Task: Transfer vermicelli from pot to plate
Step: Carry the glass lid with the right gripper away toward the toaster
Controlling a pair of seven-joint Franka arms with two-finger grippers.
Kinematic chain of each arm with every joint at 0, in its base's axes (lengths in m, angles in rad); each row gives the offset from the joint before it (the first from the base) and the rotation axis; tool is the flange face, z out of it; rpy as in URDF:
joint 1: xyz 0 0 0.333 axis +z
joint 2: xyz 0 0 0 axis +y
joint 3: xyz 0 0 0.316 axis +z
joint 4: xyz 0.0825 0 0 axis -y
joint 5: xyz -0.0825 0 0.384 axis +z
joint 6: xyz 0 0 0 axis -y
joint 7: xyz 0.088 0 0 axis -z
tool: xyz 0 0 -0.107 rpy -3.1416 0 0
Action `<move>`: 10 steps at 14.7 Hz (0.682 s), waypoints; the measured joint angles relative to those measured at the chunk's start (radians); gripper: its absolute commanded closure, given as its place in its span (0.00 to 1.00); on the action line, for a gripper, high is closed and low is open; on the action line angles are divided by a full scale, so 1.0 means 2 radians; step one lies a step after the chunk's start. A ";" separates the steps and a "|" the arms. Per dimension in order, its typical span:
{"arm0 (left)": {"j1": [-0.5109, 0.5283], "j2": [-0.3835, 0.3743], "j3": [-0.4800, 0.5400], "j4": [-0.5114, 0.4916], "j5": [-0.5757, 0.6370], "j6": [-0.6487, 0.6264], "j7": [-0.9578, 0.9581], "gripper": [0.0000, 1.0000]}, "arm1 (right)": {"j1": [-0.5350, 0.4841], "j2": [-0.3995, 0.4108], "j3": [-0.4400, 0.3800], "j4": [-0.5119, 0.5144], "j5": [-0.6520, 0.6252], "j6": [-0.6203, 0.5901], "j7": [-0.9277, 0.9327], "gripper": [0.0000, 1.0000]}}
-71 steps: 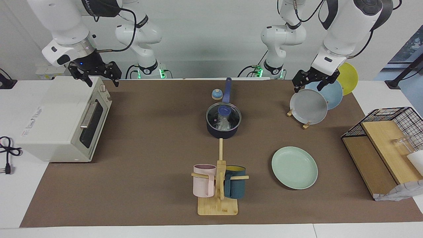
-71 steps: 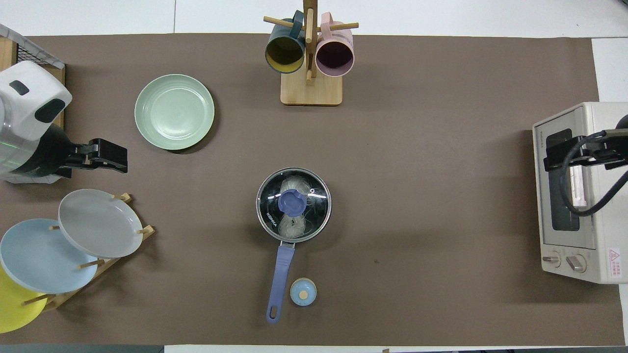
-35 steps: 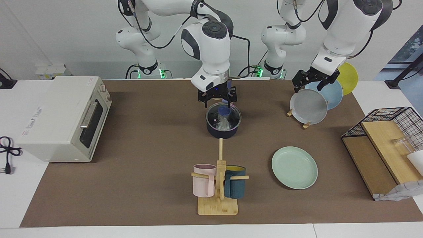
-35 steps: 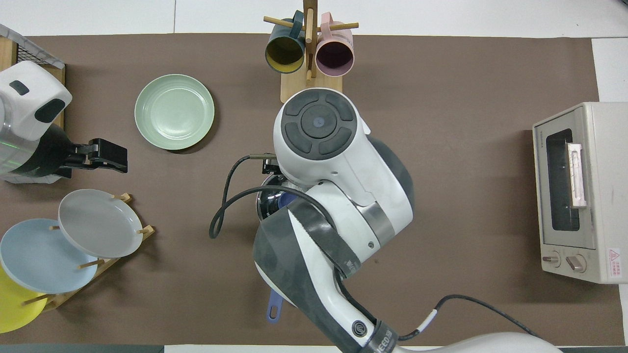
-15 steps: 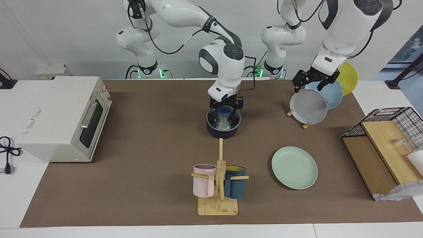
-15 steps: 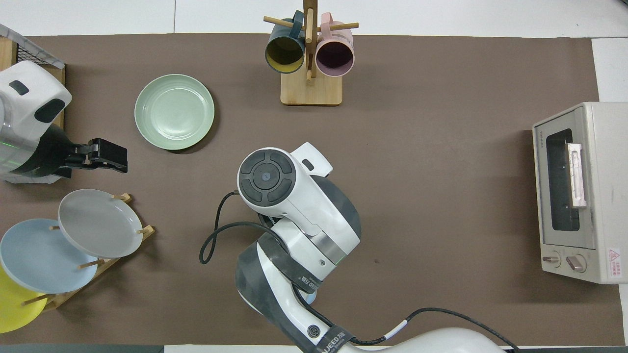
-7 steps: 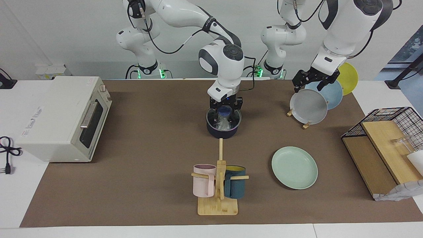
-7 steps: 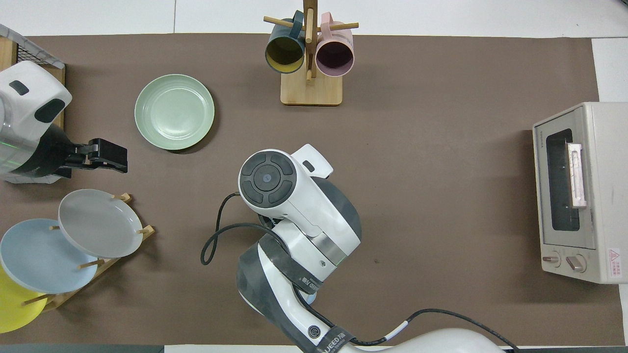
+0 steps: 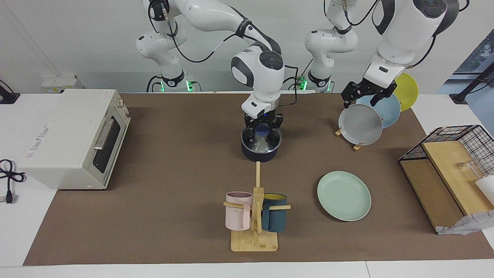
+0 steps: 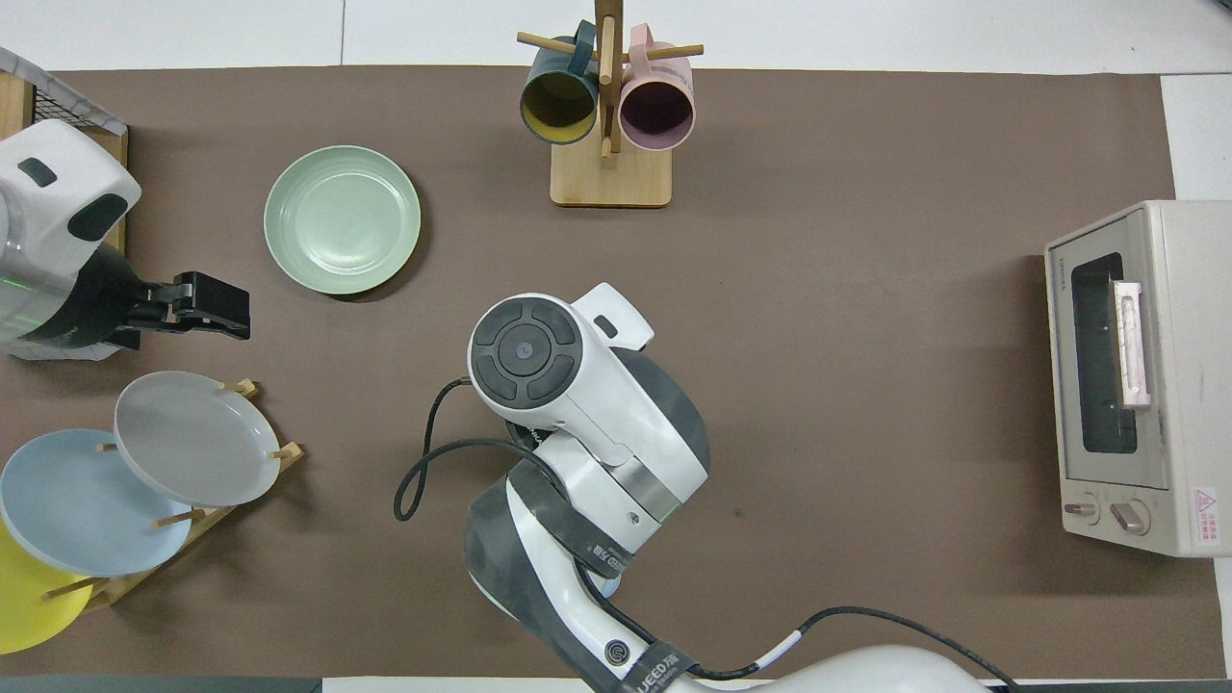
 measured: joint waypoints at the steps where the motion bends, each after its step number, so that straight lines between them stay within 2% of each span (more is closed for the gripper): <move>1: 0.000 0.000 0.000 0.000 0.000 0.000 0.000 0.00 | -0.003 -0.002 -0.001 0.009 0.000 -0.004 -0.001 0.60; 5: 0.000 0.000 0.000 0.000 0.000 0.000 0.000 0.00 | -0.040 -0.019 -0.005 0.039 -0.001 -0.044 -0.053 0.60; 10: 0.000 0.000 0.000 0.000 0.000 0.000 0.000 0.00 | -0.157 -0.037 -0.008 0.032 -0.001 -0.081 -0.236 0.59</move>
